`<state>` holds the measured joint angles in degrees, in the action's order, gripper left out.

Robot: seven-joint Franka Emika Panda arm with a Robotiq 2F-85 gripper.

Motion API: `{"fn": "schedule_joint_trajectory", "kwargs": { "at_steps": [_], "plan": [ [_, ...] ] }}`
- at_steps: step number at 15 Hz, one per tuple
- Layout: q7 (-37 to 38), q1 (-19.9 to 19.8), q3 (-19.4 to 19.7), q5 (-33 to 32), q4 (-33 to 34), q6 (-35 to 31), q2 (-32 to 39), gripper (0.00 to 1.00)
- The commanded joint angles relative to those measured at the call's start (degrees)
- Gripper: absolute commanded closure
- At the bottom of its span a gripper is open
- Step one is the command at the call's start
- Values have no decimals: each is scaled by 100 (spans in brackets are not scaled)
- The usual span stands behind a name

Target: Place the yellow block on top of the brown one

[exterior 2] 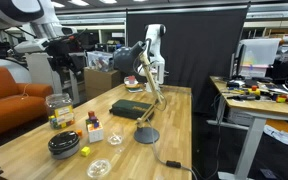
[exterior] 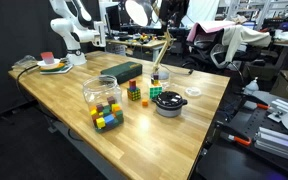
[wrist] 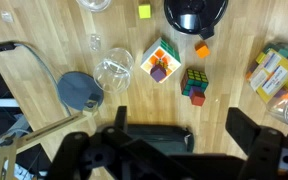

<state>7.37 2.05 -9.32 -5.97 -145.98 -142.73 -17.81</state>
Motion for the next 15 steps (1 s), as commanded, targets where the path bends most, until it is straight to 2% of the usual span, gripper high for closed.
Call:
{"fn": "schedule_joint_trajectory", "kwargs": {
  "at_steps": [1, 7, 8, 9, 15],
  "plan": [
    [11, 61, 61, -21, 9, 19, -1, 0],
    [1421, -374, -59, -599, -307, 126, 351, 0],
    [1484, -367, -26, -654, -365, 60, 454, 0],
    [1229, -239, 66, -488, -367, 132, 333, 0],
    [1399, -256, 67, -551, -382, 104, 453, 0]
  ]
}}
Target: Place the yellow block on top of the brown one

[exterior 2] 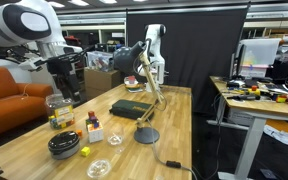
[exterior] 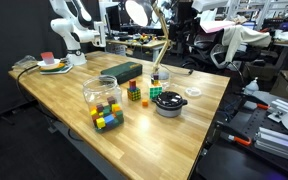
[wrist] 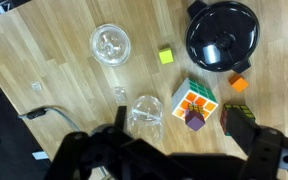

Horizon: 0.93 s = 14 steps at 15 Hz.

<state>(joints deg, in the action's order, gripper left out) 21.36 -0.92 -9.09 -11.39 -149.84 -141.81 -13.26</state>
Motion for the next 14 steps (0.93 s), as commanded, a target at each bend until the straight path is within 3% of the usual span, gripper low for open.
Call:
{"fn": "schedule_joint_trajectory", "kwargs": {
  "at_steps": [1, 4, 9, 12, 13, 14],
  "plan": [
    [2, 41, 43, -9, 4, 12, -2, 0],
    [-21, 38, 138, 254, 104, -76, 312, 0],
    [870, -76, 485, 685, 336, -172, 1406, 0],
    [618, -13, 690, 1706, 570, -164, 1952, 0],
    [666, 58, 731, 1310, 365, -182, 1722, 0],
    [645, 65, 767, 1488, 457, -183, 1877, 0]
  ]
}}
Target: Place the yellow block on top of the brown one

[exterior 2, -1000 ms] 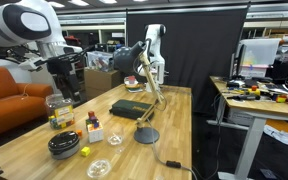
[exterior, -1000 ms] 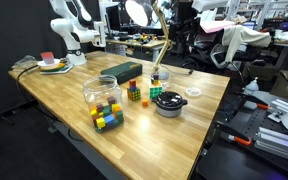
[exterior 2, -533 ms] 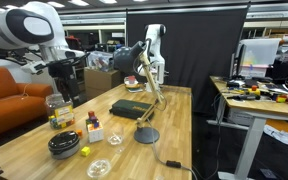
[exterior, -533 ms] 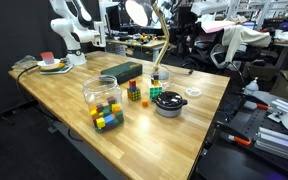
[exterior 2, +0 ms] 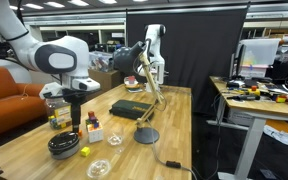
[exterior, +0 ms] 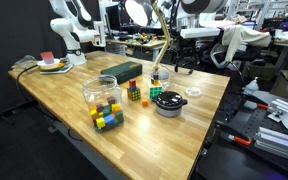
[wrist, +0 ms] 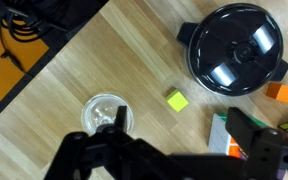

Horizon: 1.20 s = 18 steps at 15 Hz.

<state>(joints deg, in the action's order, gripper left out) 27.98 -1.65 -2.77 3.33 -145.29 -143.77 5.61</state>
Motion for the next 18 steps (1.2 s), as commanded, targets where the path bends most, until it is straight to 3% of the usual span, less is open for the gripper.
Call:
{"fn": "schedule_joint_trajectory", "kwargs": {
  "at_steps": [1, 6, 8, 14, 18],
  "plan": [
    [-21, 143, 148, 93, 71, 14, 76, 0],
    [-11, 158, 145, 124, 109, 17, 85, 0],
    [-400, 96, 62, 703, 208, 18, 249, 0],
    [408, 133, 334, 1362, 409, -279, 1187, 0],
    [292, 158, 439, 1507, 432, -350, 1432, 0]
  ]
}}
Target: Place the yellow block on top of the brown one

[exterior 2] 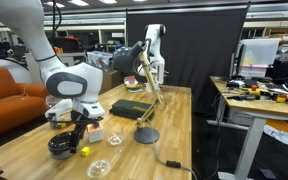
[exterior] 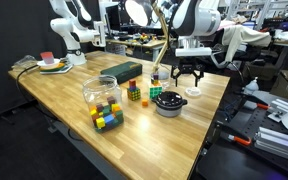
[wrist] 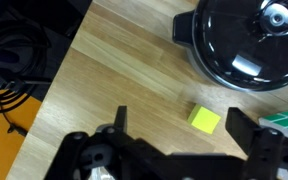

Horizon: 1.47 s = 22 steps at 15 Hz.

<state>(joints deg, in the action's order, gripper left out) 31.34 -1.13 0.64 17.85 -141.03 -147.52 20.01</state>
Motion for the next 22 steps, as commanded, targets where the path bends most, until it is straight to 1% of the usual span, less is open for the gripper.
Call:
{"fn": "schedule_joint_trajectory", "kwargs": {
  "at_steps": [1, 7, 9, 13, 18, 22],
  "plan": [
    [-16, 107, 100, 82, 54, 13, 61, 0],
    [51, 117, 97, 100, 98, 12, 69, 0],
    [-76, 24, -48, 413, 229, -81, 240, 0],
    [-20, 31, -160, 875, 588, -196, 679, 0],
    [165, 149, -72, 987, 843, -496, 1096, 0],
    [396, 151, -69, 1053, 926, -776, 1191, 0]
  ]
}}
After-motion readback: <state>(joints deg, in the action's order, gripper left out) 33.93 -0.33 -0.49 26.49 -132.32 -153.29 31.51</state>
